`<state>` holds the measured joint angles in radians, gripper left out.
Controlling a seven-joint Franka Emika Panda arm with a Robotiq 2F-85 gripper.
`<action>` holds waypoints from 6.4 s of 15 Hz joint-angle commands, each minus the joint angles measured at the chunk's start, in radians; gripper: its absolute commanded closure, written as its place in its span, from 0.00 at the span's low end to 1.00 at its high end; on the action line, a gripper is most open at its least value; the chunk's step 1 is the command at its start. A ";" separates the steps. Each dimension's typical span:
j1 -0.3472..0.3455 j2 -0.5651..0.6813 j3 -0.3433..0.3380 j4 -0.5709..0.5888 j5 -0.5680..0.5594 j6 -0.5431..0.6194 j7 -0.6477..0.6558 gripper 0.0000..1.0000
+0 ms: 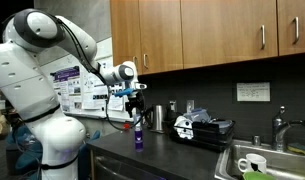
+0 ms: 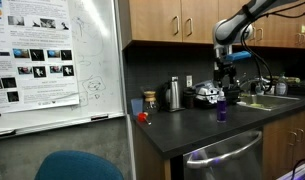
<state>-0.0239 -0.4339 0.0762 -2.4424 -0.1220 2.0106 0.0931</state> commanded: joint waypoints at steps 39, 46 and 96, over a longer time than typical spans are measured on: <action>0.012 0.220 -0.019 0.157 -0.019 -0.082 0.048 0.64; 0.013 0.217 -0.019 0.155 -0.017 -0.082 0.045 0.92; -0.378 -0.018 -0.630 0.059 0.284 -0.120 -0.275 0.92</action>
<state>-0.3240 -0.4278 -0.4719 -2.3177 0.1161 1.8860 -0.1334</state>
